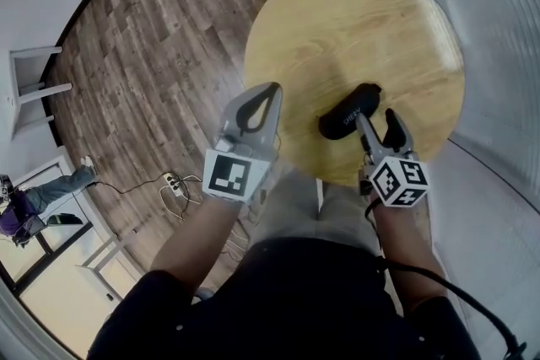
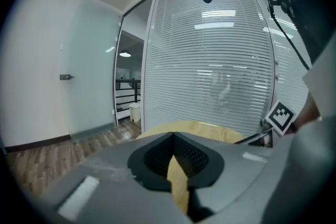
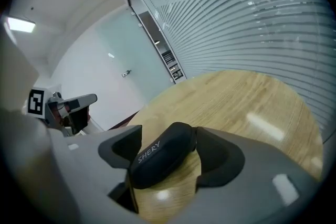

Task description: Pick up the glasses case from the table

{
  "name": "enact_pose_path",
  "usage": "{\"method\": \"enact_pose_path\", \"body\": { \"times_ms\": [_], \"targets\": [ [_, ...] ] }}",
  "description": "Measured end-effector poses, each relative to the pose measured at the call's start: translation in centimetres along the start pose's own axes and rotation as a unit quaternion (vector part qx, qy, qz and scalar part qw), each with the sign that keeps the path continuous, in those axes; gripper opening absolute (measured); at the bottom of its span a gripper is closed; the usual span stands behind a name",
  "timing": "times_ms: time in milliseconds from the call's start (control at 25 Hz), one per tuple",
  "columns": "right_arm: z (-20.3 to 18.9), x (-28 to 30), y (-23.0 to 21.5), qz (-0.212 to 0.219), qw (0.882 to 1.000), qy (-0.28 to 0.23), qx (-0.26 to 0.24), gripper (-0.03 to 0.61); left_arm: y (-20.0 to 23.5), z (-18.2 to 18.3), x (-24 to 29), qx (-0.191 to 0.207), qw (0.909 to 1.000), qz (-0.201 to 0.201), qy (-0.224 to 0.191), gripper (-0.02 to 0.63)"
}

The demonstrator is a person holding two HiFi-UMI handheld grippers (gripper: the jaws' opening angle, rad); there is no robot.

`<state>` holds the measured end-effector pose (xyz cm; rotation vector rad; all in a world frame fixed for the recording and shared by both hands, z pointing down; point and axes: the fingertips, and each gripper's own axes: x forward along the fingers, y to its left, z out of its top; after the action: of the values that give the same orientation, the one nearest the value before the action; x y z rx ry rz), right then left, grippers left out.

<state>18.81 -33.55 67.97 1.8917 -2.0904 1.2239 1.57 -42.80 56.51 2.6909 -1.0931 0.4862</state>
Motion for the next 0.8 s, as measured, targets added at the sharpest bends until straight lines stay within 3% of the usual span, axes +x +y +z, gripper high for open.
{"method": "enact_pose_path", "body": {
  "times_ms": [320, 600, 800],
  "targets": [
    [-2.7, 3.1, -1.5, -0.009, 0.997, 0.028, 0.074, 0.356, 0.4, -1.9, 1.3, -0.006, 0.9998, -0.008, 0.020, 0.006],
    [-2.2, 5.3, -0.4, 0.002, 0.997, 0.039, 0.073, 0.367, 1.1, -2.5, 1.6, -0.016, 0.9995, -0.002, 0.025, 0.006],
    [-1.9, 7.1, 0.5, 0.008, 0.993, 0.054, 0.104, 0.393, 2.4, -2.2, 1.4, -0.024, 0.9993, 0.006, 0.027, 0.006]
  ]
}}
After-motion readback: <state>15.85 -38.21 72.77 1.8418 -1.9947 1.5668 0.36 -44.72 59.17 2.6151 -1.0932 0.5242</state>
